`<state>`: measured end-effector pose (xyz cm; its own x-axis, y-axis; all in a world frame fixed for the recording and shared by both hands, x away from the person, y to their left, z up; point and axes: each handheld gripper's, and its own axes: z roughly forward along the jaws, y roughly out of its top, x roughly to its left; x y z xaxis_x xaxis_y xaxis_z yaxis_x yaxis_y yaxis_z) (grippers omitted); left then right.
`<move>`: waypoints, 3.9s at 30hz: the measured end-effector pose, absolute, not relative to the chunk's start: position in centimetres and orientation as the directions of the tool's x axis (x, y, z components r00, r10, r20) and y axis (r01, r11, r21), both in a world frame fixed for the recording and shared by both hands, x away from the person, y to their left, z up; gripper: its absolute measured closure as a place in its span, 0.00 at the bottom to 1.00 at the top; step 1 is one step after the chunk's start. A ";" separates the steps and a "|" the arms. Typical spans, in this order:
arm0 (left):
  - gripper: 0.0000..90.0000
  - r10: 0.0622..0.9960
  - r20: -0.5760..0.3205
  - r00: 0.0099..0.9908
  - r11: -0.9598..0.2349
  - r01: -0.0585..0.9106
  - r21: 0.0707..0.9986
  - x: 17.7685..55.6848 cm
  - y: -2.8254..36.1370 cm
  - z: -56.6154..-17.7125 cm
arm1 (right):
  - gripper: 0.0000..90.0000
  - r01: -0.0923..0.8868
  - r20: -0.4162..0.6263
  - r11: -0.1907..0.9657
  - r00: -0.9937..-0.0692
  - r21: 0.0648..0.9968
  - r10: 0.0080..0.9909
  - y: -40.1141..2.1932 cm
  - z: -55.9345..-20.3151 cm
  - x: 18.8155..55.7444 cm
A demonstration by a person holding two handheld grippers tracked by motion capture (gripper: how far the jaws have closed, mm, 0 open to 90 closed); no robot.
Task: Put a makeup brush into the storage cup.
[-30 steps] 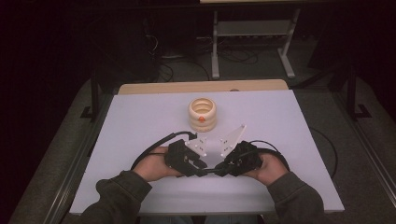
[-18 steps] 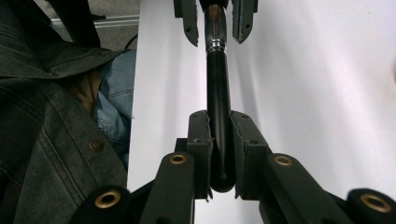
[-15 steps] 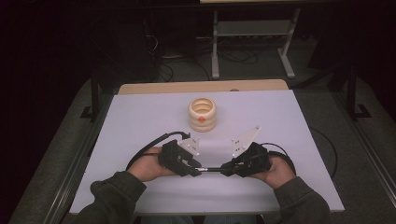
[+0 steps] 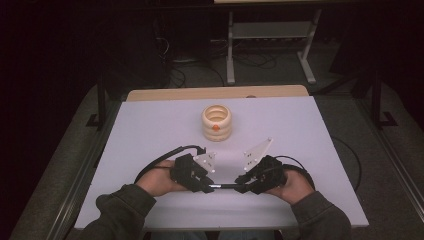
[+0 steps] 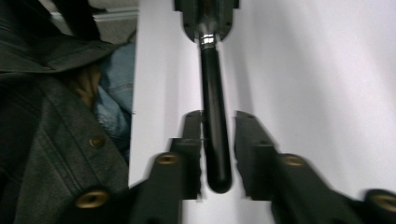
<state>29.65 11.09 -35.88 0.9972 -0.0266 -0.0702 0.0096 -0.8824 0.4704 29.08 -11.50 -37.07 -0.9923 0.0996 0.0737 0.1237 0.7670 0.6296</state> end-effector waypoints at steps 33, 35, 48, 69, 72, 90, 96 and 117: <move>0.52 0.096 -0.147 0.985 -0.748 0.168 0.642 30.4 14.3 -35.9 | 0.87 0.118 0.007 0.764 -0.989 0.634 0.147 -11.4 -37.4 28.3; 0.51 0.096 -0.164 0.982 -0.730 0.182 0.659 30.4 14.3 -35.9 | 0.87 0.109 0.000 0.738 -0.989 0.666 0.147 -11.5 -37.1 28.4; 0.85 0.089 -0.213 0.973 -0.623 0.221 0.750 30.5 14.9 -34.1 | 0.86 0.108 -0.002 0.652 -0.986 0.750 0.166 -10.1 -38.0 27.9; 0.86 0.088 -0.151 0.985 -0.746 0.165 0.645 29.7 13.3 -34.8 | 0.86 0.099 -0.069 0.792 -0.982 0.602 0.174 -6.5 -38.3 27.1; 0.85 0.094 -0.148 0.984 -0.736 0.169 0.656 29.9 13.5 -34.7 | 0.87 0.099 -0.057 0.782 -0.984 0.615 0.170 -6.6 -38.4 27.3; 0.74 0.138 -0.204 0.969 -0.639 0.244 0.729 30.4 13.5 -34.6 | 0.87 0.255 0.113 0.571 -0.955 0.780 0.272 -8.4 -38.5 27.7; 0.83 0.143 -0.222 0.965 -0.616 0.262 0.743 30.6 13.3 -34.7 | 0.87 0.255 0.116 0.553 -0.955 0.793 0.273 -8.4 -38.5 27.7; 0.86 0.194 -0.222 0.955 -0.638 0.295 0.711 31.7 12.6 -34.6 | 0.57 0.338 0.165 0.538 -0.924 0.772 0.344 -10.7 -38.7 27.8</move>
<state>31.66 12.64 -34.62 0.9554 0.1943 -0.2222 0.2951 -0.6379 0.7113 27.84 -10.70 -38.68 -0.9242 0.3444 0.1651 0.3383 0.5377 0.7722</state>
